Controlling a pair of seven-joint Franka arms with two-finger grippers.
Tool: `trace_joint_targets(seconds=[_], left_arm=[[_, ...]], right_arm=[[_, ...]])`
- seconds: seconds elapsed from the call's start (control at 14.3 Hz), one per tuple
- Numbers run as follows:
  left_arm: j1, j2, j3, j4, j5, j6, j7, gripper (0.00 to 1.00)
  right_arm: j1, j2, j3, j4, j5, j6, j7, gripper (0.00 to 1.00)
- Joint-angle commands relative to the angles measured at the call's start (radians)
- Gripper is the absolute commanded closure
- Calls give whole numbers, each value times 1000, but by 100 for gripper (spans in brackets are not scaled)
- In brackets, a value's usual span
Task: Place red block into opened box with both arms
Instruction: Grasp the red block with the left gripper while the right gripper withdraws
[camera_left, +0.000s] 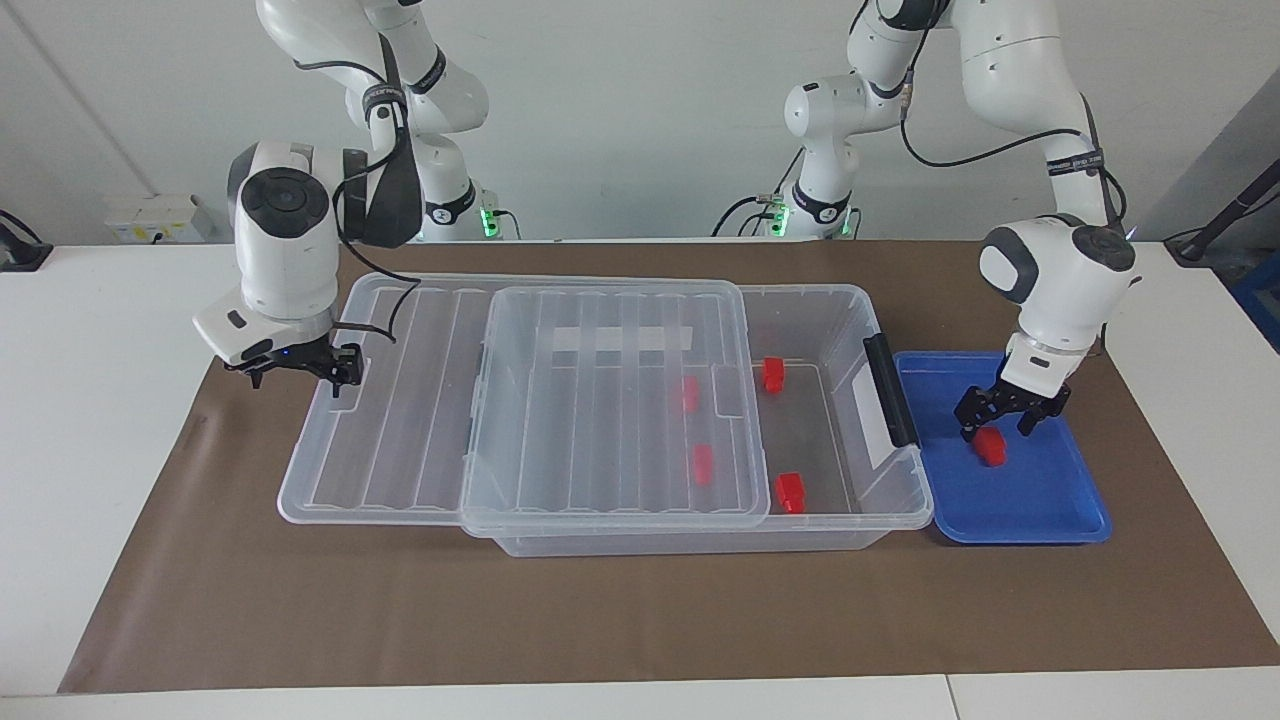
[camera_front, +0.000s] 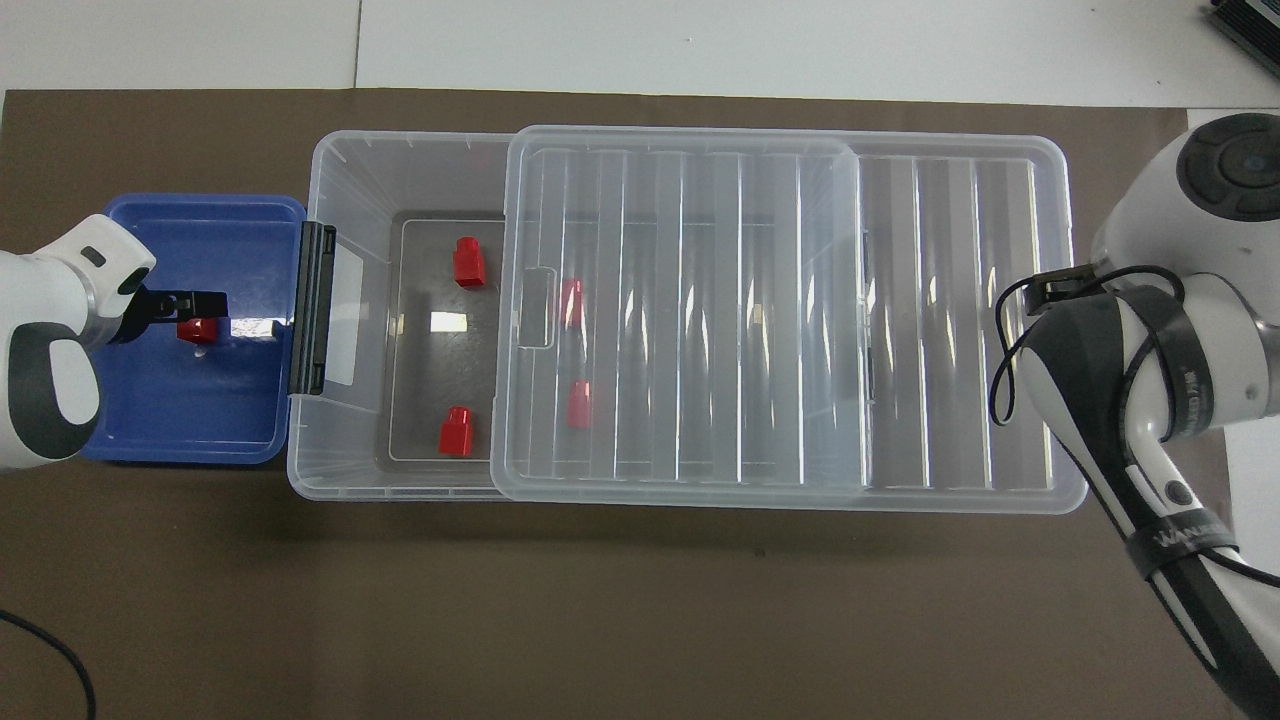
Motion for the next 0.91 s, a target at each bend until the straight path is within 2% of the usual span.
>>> trace_joint_targets(seconds=[0.0, 0.28, 0.49, 0.7, 0.84], left_arm=[[29, 1, -9, -38, 9, 70, 59, 0], [18, 19, -9, -43, 9, 101, 54, 0], [15, 21, -9, -54, 9, 113, 37, 5], [15, 21, -9, -97, 9, 192, 42, 5], [15, 21, -9, -104, 9, 202, 40, 5]], right_arm=[[-16, -21, 8, -11, -31, -23, -24, 0], [-14, -21, 8, -11, -31, -25, -24, 0], [-13, -41, 14, -8, -2, -19, -18, 0], [-5, -79, 17, 15, 82, -28, -14, 0], [-3, -120, 19, 18, 150, -39, -13, 0]])
